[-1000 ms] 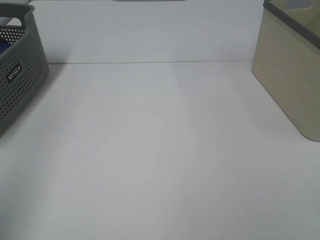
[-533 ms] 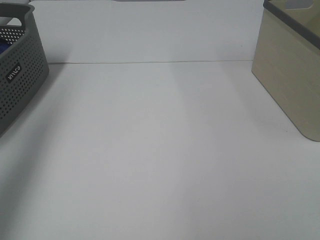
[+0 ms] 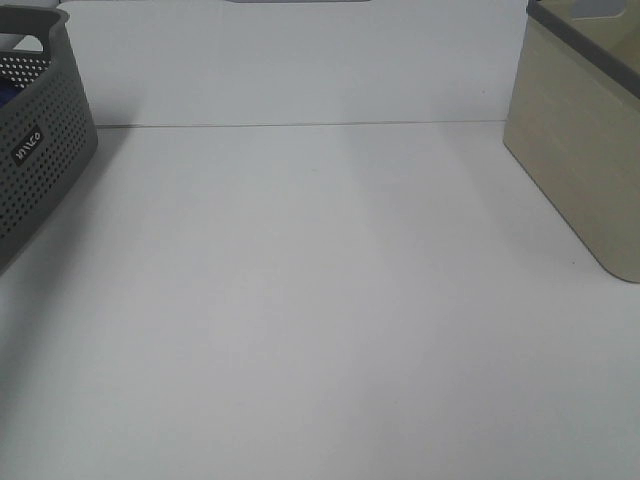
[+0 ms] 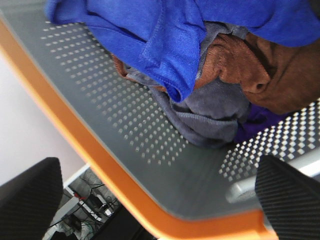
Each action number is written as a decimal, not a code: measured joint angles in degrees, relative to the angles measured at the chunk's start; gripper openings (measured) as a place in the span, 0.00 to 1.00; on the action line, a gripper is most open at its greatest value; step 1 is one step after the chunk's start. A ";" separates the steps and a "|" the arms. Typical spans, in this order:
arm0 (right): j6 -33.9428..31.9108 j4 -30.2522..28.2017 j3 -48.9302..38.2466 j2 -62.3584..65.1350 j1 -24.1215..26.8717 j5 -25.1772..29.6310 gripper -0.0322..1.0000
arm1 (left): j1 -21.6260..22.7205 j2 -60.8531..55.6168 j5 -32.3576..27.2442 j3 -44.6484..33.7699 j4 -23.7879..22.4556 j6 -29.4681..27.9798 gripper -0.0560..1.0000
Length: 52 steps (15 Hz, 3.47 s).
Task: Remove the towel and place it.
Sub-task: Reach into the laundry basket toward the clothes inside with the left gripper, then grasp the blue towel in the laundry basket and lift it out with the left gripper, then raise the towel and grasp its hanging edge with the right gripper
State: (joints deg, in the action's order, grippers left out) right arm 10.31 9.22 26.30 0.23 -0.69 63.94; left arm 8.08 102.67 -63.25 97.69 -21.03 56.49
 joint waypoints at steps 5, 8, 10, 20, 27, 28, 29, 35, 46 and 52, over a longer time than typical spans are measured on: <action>0.00 0.00 0.00 0.00 0.00 0.00 0.76 | 2.46 15.87 6.02 8.02 -1.60 3.95 0.99; 0.00 0.00 0.00 0.00 0.00 0.00 0.76 | 2.46 25.90 9.85 14.73 -1.72 4.18 0.99; 0.00 0.00 0.00 0.00 0.00 0.00 0.76 | 2.46 29.11 11.12 15.47 -1.66 4.18 0.99; 0.00 0.00 0.00 0.00 0.00 0.00 0.76 | 2.46 30.37 11.12 15.53 -1.78 5.16 0.05; 0.00 0.00 0.00 0.00 0.00 0.00 0.76 | 2.46 27.96 6.88 15.53 -3.67 -0.52 0.05; 0.00 0.00 0.00 0.00 0.00 0.00 0.76 | 2.46 26.47 5.61 15.53 -5.16 -2.35 0.05; 0.00 0.00 0.00 0.00 0.00 0.00 0.76 | 2.41 24.58 4.70 15.53 -5.79 -3.95 0.05; 0.00 0.00 0.00 0.00 0.00 0.00 0.76 | -1.49 10.71 -0.11 15.53 -5.33 -12.83 0.05; 0.00 0.00 0.00 0.00 0.00 0.00 0.76 | -17.48 -13.92 -2.41 15.53 -8.37 -15.47 0.05; 0.23 2.29 0.23 -0.11 0.00 -1.15 0.76 | -28.65 -19.54 -6.42 15.53 -8.88 -18.56 0.05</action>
State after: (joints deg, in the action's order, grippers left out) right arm 10.54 11.52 26.53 0.11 -0.69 62.80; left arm -20.57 83.14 -69.67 113.22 -29.91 37.93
